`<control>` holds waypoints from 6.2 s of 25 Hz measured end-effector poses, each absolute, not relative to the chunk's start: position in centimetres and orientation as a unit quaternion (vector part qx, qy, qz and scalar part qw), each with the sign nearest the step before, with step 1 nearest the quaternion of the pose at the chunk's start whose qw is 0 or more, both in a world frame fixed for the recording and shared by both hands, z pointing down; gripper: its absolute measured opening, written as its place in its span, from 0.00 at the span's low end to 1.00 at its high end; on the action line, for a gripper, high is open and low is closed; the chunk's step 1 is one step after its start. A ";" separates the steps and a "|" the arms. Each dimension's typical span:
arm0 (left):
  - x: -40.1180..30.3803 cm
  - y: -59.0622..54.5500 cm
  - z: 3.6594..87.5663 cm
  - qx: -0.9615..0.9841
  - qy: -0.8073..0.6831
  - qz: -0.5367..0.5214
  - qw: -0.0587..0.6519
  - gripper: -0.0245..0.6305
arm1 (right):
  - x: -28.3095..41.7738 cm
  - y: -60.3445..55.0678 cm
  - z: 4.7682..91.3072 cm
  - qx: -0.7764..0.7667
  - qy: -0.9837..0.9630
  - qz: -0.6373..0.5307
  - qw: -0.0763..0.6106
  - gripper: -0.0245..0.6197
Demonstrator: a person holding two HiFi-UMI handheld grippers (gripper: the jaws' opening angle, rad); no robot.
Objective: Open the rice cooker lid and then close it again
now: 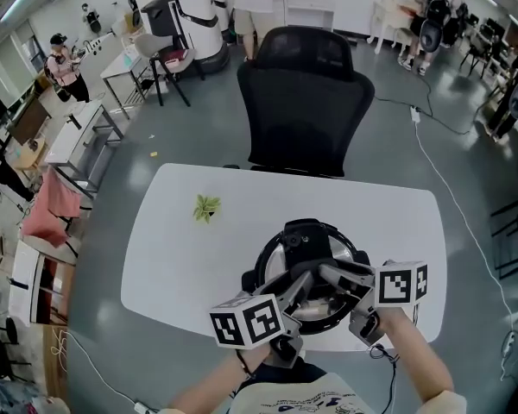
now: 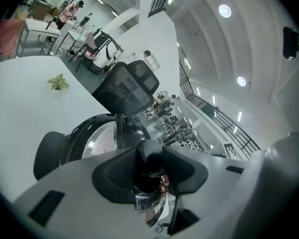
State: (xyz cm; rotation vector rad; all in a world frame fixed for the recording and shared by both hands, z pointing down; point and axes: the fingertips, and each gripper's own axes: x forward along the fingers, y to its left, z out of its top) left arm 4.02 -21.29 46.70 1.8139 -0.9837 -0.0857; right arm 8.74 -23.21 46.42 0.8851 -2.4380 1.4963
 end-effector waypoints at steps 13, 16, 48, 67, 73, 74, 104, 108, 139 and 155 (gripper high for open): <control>3.7 -21.9 46.8 0.752 -0.393 -0.030 0.528 0.29 | 9.0 -23.9 46.4 0.313 -0.793 0.520 0.043 0.30; 3.8 -21.9 46.9 0.754 -0.387 -0.027 0.531 0.28 | 9.1 -23.9 46.5 0.323 -0.789 0.522 0.036 0.30; 4.6 -24.7 46.5 0.822 -0.260 0.095 0.498 0.28 | 10.7 -22.3 46.9 0.467 -0.692 0.543 -0.089 0.27; 3.9 -24.5 44.3 0.815 -0.277 0.044 0.506 0.27 | 10.7 -22.3 44.6 0.461 -0.697 0.542 -0.085 0.26; 3.8 -24.6 44.5 0.809 -0.290 0.050 0.509 0.27 | 9.0 -23.1 43.5 0.405 -0.699 0.569 -0.149 0.25; 3.8 -24.6 44.3 0.809 -0.292 0.051 0.508 0.27 | 9.0 -23.2 43.3 0.401 -0.700 0.571 -0.154 0.25; 12.3 -20.4 40.1 0.838 -0.258 0.047 0.479 0.27 | 17.8 -18.2 39.4 0.440 -0.698 0.535 -0.181 0.25; 14.1 -19.5 40.1 0.843 -0.247 0.053 0.476 0.27 | 19.5 -17.1 39.5 0.451 -0.691 0.531 -0.192 0.25; 21.5 -15.2 39.4 0.859 -0.179 0.087 0.472 0.27 | 26.6 -11.7 38.8 0.516 -0.647 0.512 -0.231 0.24; 14.5 -17.5 38.8 0.842 -0.254 0.054 0.472 0.27 | 20.1 -14.9 38.3 0.451 -0.690 0.530 -0.199 0.24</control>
